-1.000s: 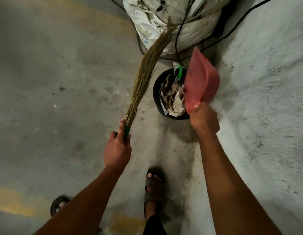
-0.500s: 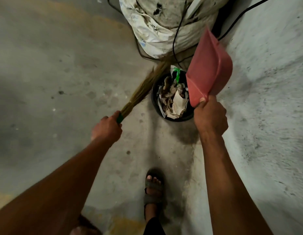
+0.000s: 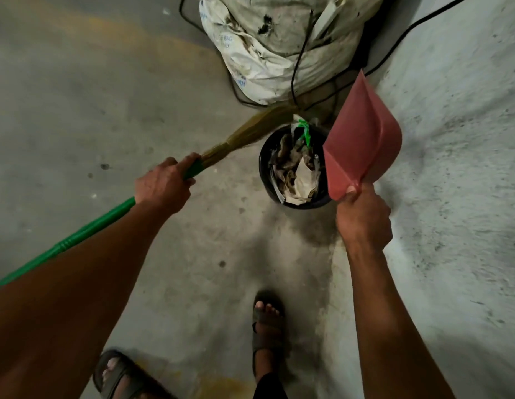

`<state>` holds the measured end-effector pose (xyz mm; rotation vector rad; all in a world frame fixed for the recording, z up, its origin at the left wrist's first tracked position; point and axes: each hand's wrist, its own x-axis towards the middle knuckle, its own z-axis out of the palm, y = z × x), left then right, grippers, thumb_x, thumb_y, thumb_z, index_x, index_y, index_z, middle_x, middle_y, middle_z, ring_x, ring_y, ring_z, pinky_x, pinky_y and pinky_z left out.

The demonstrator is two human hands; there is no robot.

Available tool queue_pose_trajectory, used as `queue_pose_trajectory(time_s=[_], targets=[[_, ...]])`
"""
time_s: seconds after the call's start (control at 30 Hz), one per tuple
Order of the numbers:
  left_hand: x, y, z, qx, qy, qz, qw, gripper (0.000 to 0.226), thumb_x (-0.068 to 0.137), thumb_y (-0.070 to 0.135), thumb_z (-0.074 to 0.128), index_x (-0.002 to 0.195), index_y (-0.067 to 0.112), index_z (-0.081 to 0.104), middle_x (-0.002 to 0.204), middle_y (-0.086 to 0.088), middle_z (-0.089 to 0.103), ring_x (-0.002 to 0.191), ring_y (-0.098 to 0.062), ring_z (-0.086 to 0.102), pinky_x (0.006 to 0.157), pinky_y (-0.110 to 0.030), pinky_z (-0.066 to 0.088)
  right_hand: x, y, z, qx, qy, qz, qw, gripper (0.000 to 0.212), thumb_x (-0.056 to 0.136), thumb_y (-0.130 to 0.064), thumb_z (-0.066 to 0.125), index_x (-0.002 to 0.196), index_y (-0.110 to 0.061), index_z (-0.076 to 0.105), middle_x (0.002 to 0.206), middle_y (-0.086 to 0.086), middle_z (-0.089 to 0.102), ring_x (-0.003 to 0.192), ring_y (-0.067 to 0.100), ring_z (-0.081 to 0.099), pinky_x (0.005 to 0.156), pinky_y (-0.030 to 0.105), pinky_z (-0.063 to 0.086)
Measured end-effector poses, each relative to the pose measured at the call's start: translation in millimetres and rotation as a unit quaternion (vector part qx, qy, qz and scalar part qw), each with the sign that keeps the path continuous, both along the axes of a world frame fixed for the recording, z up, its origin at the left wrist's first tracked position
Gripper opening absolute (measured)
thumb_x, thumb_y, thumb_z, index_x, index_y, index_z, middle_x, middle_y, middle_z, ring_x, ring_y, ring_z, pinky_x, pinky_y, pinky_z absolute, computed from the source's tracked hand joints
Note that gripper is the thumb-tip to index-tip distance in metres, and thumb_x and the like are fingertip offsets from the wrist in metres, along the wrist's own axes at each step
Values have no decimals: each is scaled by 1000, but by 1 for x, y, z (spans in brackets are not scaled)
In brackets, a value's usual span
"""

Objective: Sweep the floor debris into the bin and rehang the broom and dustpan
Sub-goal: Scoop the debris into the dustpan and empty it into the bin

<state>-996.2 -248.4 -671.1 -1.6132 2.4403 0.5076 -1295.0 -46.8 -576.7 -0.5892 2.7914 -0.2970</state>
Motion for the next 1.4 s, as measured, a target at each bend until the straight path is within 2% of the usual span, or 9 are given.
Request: queue_pose_trajectory(time_s=[0.1,0.17,0.3,0.57,0.7,0.83,1.0,1.2,1.4], targets=[[18,1,-2,-12,24,-9,1000,63,103,45,57,156,53,24,112,-1,56,79,-23,53,53,-31,40,4,-1,0,-14,10,0,1000,27,110,-37,41,121,-20,59,107,7,64,88,23,51,74,40,41],[27,2,0,-10,33,-22,999,63,103,46,56,156,53,24,111,1,56,81,-23,56,53,-30,42,7,-6,1,-23,16,-1,1000,28,110,-38,41,121,-20,59,109,8,65,90,25,55,75,40,42],[46,10,0,-10,41,-42,998,62,104,46,56,156,53,24,113,1,55,80,-22,57,51,-30,45,15,-24,0,-38,27,-15,999,31,111,-38,40,127,-18,58,119,11,64,109,34,61,77,41,40],[72,36,-9,-14,94,54,994,61,104,44,57,158,48,29,109,-2,56,82,-20,51,56,-32,40,15,-54,-15,0,25,49,998,36,109,-38,41,136,-17,53,130,19,60,117,42,61,83,45,42],[76,47,-14,-3,95,83,992,63,104,44,56,160,47,27,108,-3,54,84,-20,51,55,-29,39,18,-51,-19,3,16,78,997,35,108,-38,44,136,-20,53,128,17,62,116,42,61,86,48,46],[75,59,-16,13,100,89,991,64,104,43,56,160,47,25,106,-3,54,83,-22,55,53,-29,43,21,-29,-26,11,9,72,997,32,110,-37,40,134,-21,54,124,15,65,114,43,62,81,45,42],[66,64,-13,17,103,85,991,63,104,38,58,159,43,28,108,-7,55,81,-23,52,56,-33,44,24,-8,-43,56,-31,67,996,35,109,-40,38,137,-24,53,121,16,66,112,43,63,86,48,49],[44,65,-14,28,67,107,992,62,105,42,55,158,49,24,108,-5,55,83,-23,55,57,-35,55,8,-14,-47,128,-52,69,988,36,104,-36,48,136,-19,54,121,18,66,109,43,65,91,50,54],[14,68,-13,38,69,119,990,63,104,43,55,157,52,21,111,-5,56,85,-25,58,63,-43,61,7,-43,-44,187,-16,175,966,34,104,-22,49,136,-12,54,134,19,60,119,42,63,93,45,50]])
